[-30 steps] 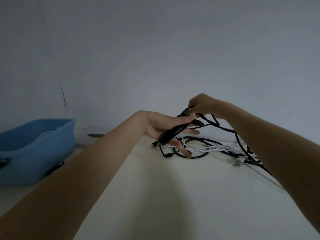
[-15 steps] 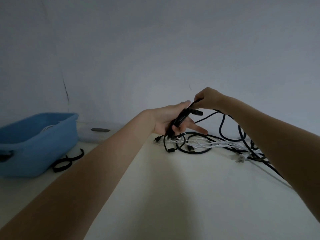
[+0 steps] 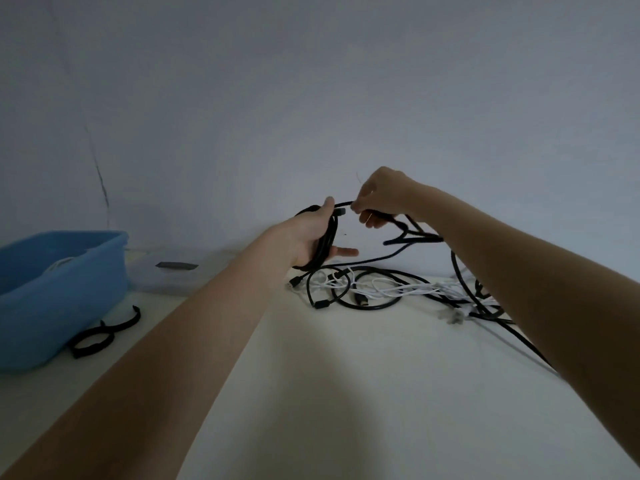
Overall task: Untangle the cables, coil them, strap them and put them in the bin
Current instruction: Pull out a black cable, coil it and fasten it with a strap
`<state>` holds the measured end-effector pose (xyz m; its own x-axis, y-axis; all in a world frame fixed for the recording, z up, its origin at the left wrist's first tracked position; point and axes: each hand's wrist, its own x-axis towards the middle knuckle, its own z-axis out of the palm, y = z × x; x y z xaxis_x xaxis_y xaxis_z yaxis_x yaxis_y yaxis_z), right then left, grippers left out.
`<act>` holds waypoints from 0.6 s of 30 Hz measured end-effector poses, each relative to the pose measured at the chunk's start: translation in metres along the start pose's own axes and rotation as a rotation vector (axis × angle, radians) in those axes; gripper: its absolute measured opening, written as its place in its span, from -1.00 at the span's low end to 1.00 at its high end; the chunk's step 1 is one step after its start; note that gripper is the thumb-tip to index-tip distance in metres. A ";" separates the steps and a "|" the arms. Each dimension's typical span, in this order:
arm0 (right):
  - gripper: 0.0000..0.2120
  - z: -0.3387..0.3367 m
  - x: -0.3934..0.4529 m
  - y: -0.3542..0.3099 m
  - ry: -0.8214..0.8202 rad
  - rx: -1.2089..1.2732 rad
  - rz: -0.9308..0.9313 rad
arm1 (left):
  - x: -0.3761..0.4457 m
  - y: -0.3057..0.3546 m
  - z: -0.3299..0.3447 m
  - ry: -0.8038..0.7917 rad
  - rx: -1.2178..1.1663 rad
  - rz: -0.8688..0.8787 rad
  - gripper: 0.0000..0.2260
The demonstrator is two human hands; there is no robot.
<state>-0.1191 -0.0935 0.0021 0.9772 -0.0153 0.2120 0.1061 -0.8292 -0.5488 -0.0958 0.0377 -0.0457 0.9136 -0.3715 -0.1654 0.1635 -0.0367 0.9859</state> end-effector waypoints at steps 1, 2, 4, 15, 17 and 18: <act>-0.83 0.001 -0.002 -0.001 -0.027 0.048 -0.006 | 0.002 0.001 0.002 0.038 0.007 0.002 -0.64; -0.81 0.001 -0.004 -0.004 -0.036 0.067 -0.021 | 0.004 0.004 0.006 0.079 0.003 0.011 -0.62; -0.75 0.003 -0.008 -0.012 -0.020 0.066 -0.056 | 0.011 0.010 0.014 0.143 -0.068 0.051 -0.59; -0.59 0.003 -0.024 0.023 0.011 0.150 -0.095 | 0.019 0.029 0.001 0.199 -0.215 0.225 -0.74; -0.59 0.000 -0.028 0.024 -0.085 0.100 -0.122 | 0.027 0.028 -0.005 0.265 -0.288 0.221 -0.83; -0.59 -0.003 -0.031 0.025 -0.154 0.030 -0.117 | 0.029 0.028 -0.006 0.295 -0.333 0.216 -0.84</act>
<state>-0.1471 -0.1156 -0.0156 0.9743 0.1677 0.1505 0.2236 -0.8032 -0.5522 -0.0625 0.0313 -0.0228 0.9983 -0.0576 -0.0061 0.0247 0.3287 0.9441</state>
